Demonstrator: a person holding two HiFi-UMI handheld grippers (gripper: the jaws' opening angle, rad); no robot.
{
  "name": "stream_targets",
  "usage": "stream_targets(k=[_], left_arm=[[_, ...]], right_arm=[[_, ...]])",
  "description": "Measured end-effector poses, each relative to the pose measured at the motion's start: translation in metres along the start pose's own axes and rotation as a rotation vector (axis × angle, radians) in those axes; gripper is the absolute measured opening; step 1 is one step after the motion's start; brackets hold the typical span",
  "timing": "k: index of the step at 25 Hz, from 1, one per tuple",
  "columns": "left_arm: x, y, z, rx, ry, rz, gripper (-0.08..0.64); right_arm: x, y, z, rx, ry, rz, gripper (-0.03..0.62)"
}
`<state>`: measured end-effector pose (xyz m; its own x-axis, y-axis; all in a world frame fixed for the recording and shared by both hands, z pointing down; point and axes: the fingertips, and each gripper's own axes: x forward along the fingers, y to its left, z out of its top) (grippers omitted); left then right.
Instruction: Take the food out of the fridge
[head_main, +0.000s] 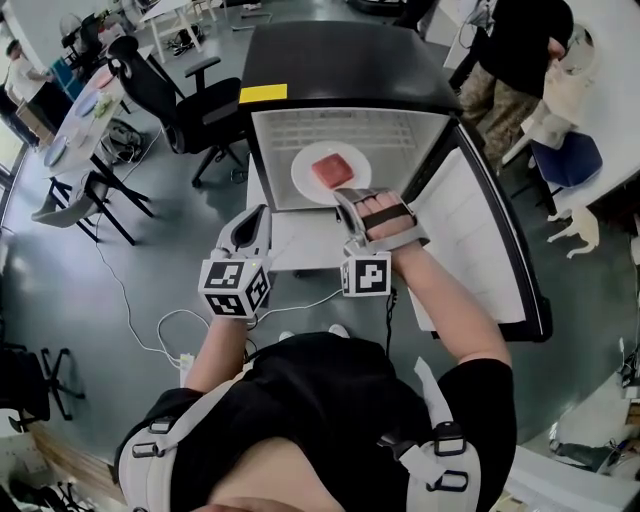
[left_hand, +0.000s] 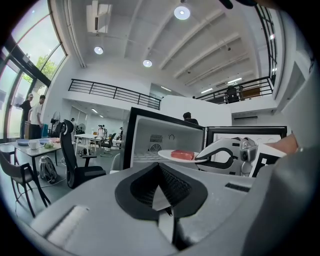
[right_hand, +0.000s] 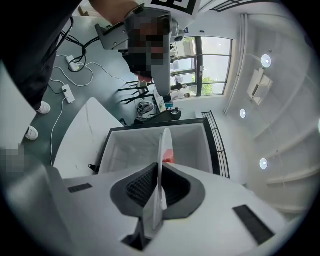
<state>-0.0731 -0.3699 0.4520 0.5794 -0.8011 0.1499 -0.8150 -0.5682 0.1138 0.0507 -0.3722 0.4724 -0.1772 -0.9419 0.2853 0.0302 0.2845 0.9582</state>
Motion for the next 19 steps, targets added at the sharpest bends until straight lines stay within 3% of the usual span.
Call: stream_targets(k=[9, 19], left_arm=[[-0.003, -0.001, -0.002, 0.000, 0.006, 0.003, 0.000], [-0.002, -0.010, -0.005, 0.004, 0.015, -0.009, 0.000]], right_arm=[[-0.010, 0.014, -0.008, -0.031, 0.023, 0.032, 0.023], [-0.012, 0.010, -0.015, -0.003, 0.034, 0.017, 0.023]])
